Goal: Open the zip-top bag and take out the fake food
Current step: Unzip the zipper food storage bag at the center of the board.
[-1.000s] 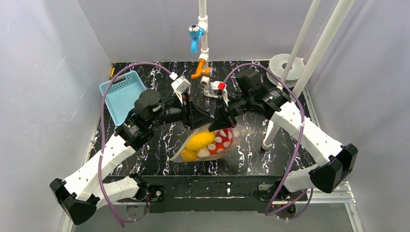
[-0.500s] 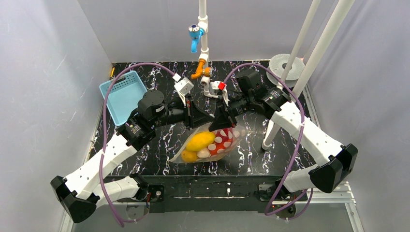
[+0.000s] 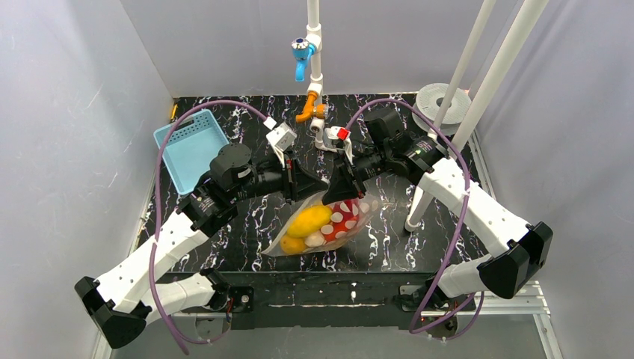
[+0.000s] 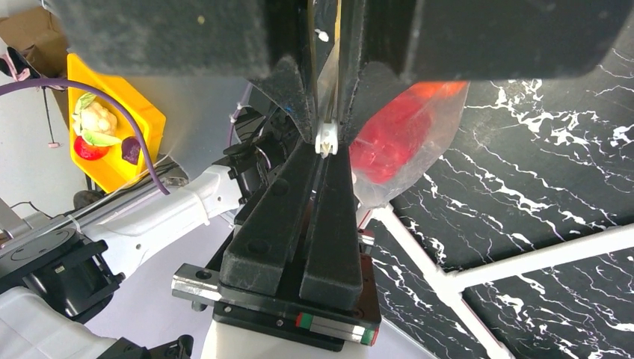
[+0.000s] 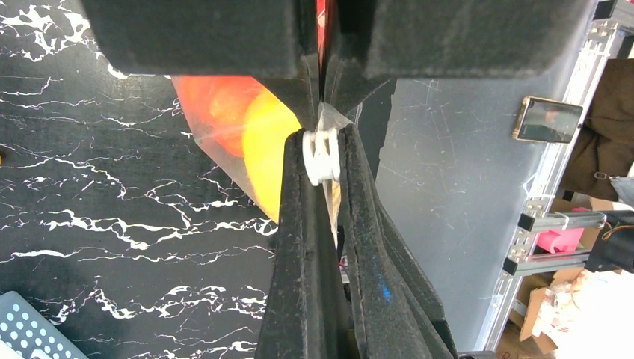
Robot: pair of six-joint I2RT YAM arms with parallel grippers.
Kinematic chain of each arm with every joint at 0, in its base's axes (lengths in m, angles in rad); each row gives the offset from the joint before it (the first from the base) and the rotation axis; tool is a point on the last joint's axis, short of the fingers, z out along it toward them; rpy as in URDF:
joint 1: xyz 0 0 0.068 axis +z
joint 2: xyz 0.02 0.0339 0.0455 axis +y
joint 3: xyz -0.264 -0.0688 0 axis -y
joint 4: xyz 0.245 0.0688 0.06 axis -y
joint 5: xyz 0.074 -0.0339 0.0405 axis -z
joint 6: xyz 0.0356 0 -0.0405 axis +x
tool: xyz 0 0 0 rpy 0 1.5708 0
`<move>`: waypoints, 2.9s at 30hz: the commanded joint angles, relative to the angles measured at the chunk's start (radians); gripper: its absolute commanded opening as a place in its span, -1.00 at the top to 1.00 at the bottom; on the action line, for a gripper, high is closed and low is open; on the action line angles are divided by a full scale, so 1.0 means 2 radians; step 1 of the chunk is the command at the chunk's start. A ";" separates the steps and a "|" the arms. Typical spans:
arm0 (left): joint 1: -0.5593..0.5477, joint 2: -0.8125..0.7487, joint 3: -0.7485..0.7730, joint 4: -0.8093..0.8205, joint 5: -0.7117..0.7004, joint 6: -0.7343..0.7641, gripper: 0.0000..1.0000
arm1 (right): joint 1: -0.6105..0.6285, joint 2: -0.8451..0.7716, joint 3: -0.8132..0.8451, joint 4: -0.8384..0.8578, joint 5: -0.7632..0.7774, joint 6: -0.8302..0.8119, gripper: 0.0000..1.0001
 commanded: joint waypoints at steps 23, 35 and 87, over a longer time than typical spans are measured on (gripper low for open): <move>0.000 -0.032 0.012 -0.077 -0.011 0.049 1.00 | -0.015 -0.021 -0.005 0.012 -0.014 -0.003 0.97; -0.001 -0.013 0.044 -0.141 -0.006 0.070 1.00 | -0.011 -0.014 -0.007 0.013 0.002 -0.004 0.97; 0.004 -0.001 -0.007 0.005 -0.029 -0.060 0.26 | -0.002 -0.019 -0.020 0.012 -0.021 -0.014 0.97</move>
